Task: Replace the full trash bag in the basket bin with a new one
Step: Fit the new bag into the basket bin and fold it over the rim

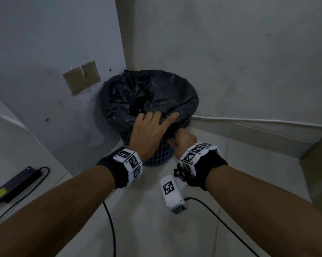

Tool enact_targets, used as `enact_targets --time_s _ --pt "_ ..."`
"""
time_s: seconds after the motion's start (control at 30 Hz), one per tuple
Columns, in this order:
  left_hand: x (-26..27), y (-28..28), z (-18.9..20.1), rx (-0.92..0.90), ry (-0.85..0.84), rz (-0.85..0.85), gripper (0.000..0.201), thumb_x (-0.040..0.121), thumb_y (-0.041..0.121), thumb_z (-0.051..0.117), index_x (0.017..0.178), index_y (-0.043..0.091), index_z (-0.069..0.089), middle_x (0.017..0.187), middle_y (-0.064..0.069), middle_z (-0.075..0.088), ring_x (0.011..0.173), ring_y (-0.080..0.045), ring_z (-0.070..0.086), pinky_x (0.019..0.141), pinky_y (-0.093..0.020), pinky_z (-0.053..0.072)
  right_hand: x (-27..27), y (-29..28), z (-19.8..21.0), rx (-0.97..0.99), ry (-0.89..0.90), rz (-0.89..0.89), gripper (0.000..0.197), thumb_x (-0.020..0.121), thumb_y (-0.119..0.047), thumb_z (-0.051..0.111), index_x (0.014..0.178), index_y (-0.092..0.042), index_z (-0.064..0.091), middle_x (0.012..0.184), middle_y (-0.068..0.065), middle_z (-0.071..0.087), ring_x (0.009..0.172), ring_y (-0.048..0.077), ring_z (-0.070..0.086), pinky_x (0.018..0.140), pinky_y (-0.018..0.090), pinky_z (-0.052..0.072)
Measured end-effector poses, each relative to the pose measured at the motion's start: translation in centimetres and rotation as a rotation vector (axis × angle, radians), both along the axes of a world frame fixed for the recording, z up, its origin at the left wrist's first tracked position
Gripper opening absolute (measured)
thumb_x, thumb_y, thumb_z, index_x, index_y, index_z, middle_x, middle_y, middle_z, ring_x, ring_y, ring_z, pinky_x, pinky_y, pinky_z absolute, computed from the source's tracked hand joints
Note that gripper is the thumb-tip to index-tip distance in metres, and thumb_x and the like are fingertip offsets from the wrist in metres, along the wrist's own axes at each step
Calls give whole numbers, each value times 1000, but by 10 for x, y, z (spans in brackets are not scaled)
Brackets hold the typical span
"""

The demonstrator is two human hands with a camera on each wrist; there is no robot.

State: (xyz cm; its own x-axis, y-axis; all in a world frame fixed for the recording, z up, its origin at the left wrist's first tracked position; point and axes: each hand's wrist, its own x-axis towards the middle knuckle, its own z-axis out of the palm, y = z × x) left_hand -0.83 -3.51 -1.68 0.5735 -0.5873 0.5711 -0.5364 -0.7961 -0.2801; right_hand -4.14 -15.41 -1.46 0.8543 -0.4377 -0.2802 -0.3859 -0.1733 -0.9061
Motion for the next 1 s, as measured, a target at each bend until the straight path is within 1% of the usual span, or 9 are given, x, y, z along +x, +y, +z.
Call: enact_targets --time_s 0.1,0.17,0.23,0.33,0.5,0.6,0.77,0.87,1.0 --pt "-2 1 0 14 2 -12 72 76 18 72 140 28 38 86 -7 54 74 -27 51 65 -37 36 5 0 -4 209 21 18 38 102 -11 37 135 7 42 134 23 51 80 6 64 48 5 38" --pt "-3 2 0 18 16 -16 72 77 18 71 140 28 38 87 -7 54 75 -27 51 66 -37 36 4 -4 -10 168 37 28 30 100 -15 41 125 -1 51 118 15 59 70 15 57 54 19 46" --pt "-1 3 1 17 13 -13 72 77 17 71 140 28 39 87 -6 54 75 -28 51 66 -37 36 1 -10 -14 -161 -5 90 20 97 -16 46 111 -6 56 105 14 64 78 29 57 64 28 39" --pt "-3 3 2 18 22 -12 71 76 16 72 139 28 41 86 -6 55 75 -27 51 66 -37 36 -3 -4 -7 -270 51 103 10 95 -17 48 93 -8 51 85 12 55 73 28 50 65 30 35" --pt "2 7 4 -17 11 -6 67 77 18 70 137 27 44 85 -7 56 72 -28 52 65 -37 37 0 12 0 243 -44 -66 24 97 -13 43 73 -16 37 71 -1 39 57 13 44 47 20 32" --pt "6 14 6 -26 17 -7 67 77 25 70 138 26 43 87 -9 57 73 -29 52 65 -37 38 11 21 3 698 -62 -239 28 89 -22 38 61 -20 36 54 -1 34 42 13 28 39 25 26" --pt "6 16 6 6 34 -55 74 75 45 70 139 26 38 92 -9 56 76 -28 52 67 -36 37 15 15 9 915 -81 -244 26 92 -26 35 67 -19 42 51 -3 40 44 11 33 33 12 30" --pt "9 16 7 -7 39 -56 67 82 53 58 140 25 40 94 -8 57 78 -28 51 68 -37 36 18 17 7 896 -71 -193 19 89 -27 34 76 -17 45 62 -1 43 42 11 34 33 13 31" --pt "8 21 8 -129 118 -63 57 93 59 36 134 21 47 96 -4 61 81 -26 53 73 -37 36 15 -3 9 579 131 -17 12 73 -11 39 65 -19 34 40 -3 28 41 14 19 40 15 21"
